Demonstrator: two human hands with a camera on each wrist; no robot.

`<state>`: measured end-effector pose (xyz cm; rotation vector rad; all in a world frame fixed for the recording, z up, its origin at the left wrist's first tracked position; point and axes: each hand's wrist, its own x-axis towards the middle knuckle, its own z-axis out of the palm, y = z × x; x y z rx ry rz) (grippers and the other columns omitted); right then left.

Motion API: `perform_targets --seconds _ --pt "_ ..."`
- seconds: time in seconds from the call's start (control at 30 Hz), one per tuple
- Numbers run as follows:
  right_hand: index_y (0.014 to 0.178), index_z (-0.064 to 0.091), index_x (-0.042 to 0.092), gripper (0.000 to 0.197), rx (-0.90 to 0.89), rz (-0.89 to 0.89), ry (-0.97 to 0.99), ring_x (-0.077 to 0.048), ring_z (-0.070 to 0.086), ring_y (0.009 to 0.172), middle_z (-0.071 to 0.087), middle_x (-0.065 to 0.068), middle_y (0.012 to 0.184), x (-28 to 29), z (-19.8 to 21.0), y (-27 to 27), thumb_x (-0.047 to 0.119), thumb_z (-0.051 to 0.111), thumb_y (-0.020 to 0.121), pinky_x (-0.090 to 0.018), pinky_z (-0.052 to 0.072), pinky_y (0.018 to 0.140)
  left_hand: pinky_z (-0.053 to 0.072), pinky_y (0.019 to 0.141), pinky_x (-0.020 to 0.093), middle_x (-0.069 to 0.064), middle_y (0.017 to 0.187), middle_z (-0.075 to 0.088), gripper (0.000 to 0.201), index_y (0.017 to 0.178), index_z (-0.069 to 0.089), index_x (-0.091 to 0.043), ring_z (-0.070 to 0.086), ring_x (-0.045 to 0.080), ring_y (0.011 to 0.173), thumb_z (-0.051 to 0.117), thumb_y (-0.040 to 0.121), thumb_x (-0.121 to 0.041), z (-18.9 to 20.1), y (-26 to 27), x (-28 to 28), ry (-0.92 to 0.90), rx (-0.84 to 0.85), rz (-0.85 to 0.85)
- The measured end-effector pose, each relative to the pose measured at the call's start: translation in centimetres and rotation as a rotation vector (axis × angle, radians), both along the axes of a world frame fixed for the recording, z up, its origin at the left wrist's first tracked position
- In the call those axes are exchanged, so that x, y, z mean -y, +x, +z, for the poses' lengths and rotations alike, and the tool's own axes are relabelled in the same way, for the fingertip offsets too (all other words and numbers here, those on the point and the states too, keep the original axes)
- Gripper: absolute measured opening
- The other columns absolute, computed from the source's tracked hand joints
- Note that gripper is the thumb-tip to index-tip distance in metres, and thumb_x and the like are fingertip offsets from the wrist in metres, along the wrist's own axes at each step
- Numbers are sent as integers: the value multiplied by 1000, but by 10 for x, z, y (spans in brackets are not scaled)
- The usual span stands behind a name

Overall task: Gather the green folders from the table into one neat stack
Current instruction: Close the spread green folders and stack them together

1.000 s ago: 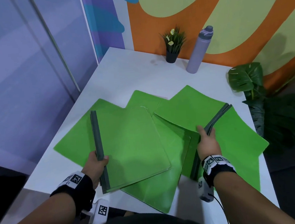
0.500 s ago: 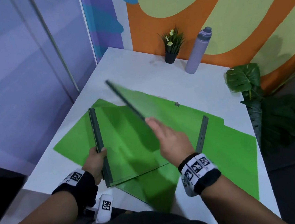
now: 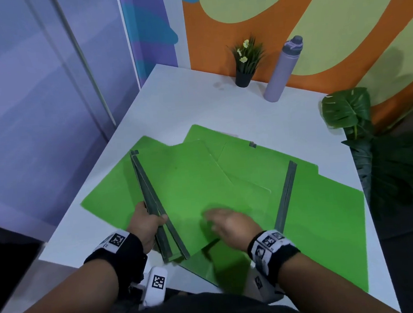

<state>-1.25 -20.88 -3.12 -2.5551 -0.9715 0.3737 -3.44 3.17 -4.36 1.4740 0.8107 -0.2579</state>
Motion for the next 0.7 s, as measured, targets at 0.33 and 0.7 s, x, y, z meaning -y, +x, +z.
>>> perform_targets --seconds 0.33,0.7 --pt "150 14 22 73 -746 -1054 539 -33 23 141 18 -7 158 69 18 49 57 40 91 -53 21 112 37 104 46 8 121 52 27 119 49 -30 47 27 116 45 99 -11 30 -5 12 -172 126 -317" --pt "145 31 13 55 -578 -1390 651 -33 35 136 34 -11 151 131 -3 26 17 52 95 -51 28 112 51 81 35 17 111 69 27 110 68 -8 62 28 87 53 93 -21 -9 25 27 791 8 -625"
